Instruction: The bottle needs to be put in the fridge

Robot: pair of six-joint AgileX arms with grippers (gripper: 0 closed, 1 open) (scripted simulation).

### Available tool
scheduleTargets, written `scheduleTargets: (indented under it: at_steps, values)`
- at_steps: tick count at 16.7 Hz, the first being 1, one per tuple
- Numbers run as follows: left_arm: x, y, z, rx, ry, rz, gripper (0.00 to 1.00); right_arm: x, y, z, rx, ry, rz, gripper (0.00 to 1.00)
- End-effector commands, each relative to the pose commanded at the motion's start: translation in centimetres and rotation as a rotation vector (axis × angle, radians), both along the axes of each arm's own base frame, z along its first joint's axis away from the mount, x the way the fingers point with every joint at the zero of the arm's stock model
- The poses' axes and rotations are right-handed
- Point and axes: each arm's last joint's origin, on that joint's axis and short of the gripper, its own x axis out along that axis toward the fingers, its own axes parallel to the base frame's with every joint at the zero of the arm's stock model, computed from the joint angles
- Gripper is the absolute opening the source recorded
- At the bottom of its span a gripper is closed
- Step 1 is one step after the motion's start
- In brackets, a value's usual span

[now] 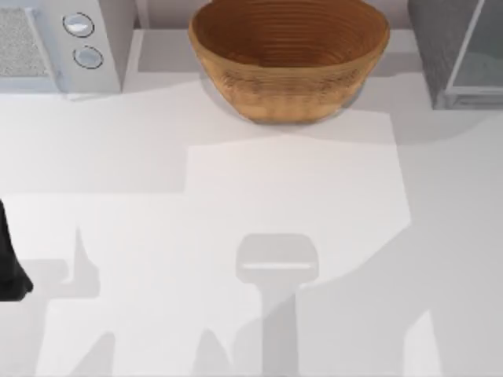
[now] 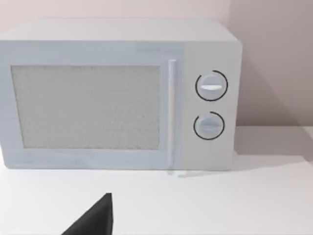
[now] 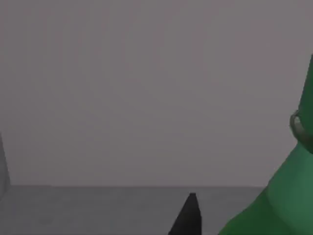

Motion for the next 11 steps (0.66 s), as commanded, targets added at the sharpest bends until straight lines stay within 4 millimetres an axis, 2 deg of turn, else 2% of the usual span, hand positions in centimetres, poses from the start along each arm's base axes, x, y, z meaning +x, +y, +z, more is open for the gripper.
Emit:
scheduleTargets:
  at_steps: [5, 11]
  values:
    - [0.00, 0.00, 0.00, 0.000, 0.000, 0.000, 1.00, 0.00, 0.00, 0.00, 0.000, 0.000, 0.000, 0.98]
    - [0.00, 0.00, 0.00, 0.000, 0.000, 0.000, 1.00, 0.00, 0.00, 0.00, 0.000, 0.000, 0.000, 1.00]
